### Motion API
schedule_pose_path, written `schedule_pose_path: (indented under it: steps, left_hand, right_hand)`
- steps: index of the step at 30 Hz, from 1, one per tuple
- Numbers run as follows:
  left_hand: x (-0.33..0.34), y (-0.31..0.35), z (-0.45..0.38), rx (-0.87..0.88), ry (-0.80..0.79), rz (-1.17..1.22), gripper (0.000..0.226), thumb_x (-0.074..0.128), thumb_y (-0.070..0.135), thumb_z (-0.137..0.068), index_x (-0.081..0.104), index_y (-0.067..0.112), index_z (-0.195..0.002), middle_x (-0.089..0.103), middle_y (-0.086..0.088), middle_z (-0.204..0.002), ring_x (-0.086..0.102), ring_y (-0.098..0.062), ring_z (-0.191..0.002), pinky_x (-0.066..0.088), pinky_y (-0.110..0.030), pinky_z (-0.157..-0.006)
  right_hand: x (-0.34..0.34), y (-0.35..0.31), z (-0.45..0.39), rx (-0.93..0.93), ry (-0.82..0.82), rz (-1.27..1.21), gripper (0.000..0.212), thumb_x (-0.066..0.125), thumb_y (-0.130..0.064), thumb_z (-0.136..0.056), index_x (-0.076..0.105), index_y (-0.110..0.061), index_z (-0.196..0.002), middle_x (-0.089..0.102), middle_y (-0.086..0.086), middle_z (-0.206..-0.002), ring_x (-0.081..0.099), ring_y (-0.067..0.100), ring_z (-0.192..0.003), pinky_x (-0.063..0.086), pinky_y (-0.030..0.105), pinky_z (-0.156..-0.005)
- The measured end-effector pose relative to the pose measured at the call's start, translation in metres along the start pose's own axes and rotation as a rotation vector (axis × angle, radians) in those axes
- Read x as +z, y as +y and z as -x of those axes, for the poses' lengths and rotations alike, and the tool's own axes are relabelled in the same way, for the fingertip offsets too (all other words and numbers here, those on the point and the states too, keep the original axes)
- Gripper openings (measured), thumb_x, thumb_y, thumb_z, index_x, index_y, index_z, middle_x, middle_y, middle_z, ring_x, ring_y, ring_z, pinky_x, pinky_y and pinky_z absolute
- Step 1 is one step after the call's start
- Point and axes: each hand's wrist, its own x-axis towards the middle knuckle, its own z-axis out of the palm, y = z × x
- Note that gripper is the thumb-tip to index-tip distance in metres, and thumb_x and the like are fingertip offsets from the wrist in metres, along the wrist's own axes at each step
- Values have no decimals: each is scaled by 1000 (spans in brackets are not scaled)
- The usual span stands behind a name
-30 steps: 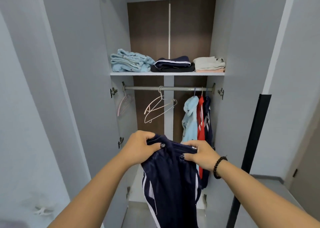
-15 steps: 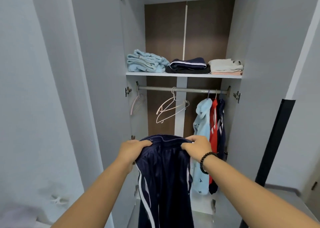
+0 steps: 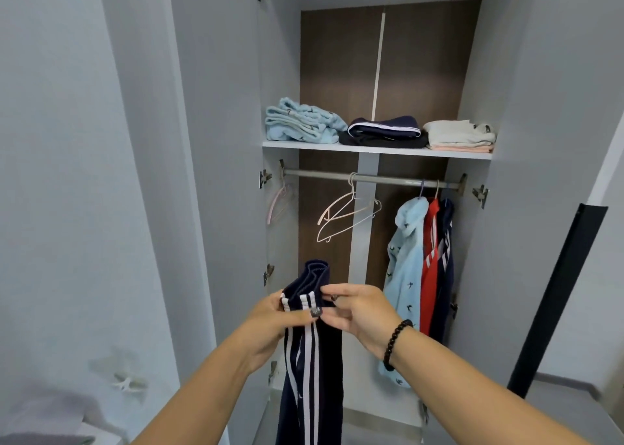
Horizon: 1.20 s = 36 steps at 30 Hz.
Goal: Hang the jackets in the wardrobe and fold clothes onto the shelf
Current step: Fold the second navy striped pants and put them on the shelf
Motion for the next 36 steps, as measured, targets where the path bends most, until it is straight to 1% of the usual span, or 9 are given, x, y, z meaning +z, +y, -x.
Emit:
schedule_pose_path:
  steps: [2,5,8,12,17,22,26,29,36]
  left_hand:
    - [2,-7,1,43,64,-79,62,90,11,-59,65,19,-115,73,-7,-105,70,-22,-98,56,-35,-84]
    - [2,-11,4,63,210,-181,49,74,-7,-69,63,21,-107,73,-8,-94,70,-17,-84,58,-30,-75]
    - [-5,-8,9,47,242,-168,50,59,-17,-69,67,19,-103,71,-8,-91,68,-22,-84,56,-27,-69]
    - [-13,3,14,86,244,-197,47,52,-18,-69,63,17,-99,67,-5,-82,64,-17,-74,52,-24,-61]
    - [-26,11,22,149,241,-244,47,50,-18,-72,61,19,-98,65,6,-78,61,-4,-69,50,-18,-60]
    - [-48,10,27,159,256,-276,46,50,-19,-72,60,18,-97,63,7,-76,58,2,-62,49,-14,-56]
    - [-61,-2,23,101,242,-270,47,47,-21,-69,59,17,-95,60,4,-77,57,2,-61,47,-14,-54]
    - [-73,-14,14,78,304,-212,50,46,-20,-69,60,18,-99,61,-1,-81,57,-12,-71,48,-20,-57]
    - [-83,-38,-13,104,323,-169,51,48,-23,-66,60,16,-97,62,-1,-76,59,-16,-73,50,-25,-59]
  right_hand:
    - [-2,2,1,-27,-34,85,40,38,18,-89,63,-7,-108,65,14,-112,72,23,-87,59,25,-69]
    - [-7,5,3,-146,-70,450,48,41,18,-87,59,-14,-116,68,6,-102,71,15,-84,55,18,-68]
    - [-17,3,1,-436,-67,1032,52,51,6,-86,52,-25,-128,53,-11,-104,56,10,-97,44,6,-73]
    - [-16,-7,-4,-609,-109,1365,43,68,-24,-80,55,-35,-120,33,-10,-110,31,8,-104,33,12,-87]
    - [-3,-22,-10,-517,-178,1340,37,80,-33,-71,55,-35,-99,35,-8,-111,31,13,-109,37,25,-94]
    - [15,-27,-15,-341,-397,1410,46,82,-31,-72,56,-29,-111,37,-2,-126,31,18,-119,33,31,-104]
    - [31,-23,-27,-250,-521,1371,43,83,-20,-73,59,-14,-107,52,0,-110,55,23,-101,49,35,-92]
    - [36,-3,-37,-248,-481,1148,52,83,-14,-71,51,-19,-113,54,-9,-108,57,11,-93,52,30,-87]
    - [23,50,-70,-277,-352,965,41,78,-9,-75,48,-15,-103,59,1,-95,53,17,-70,48,27,-63]
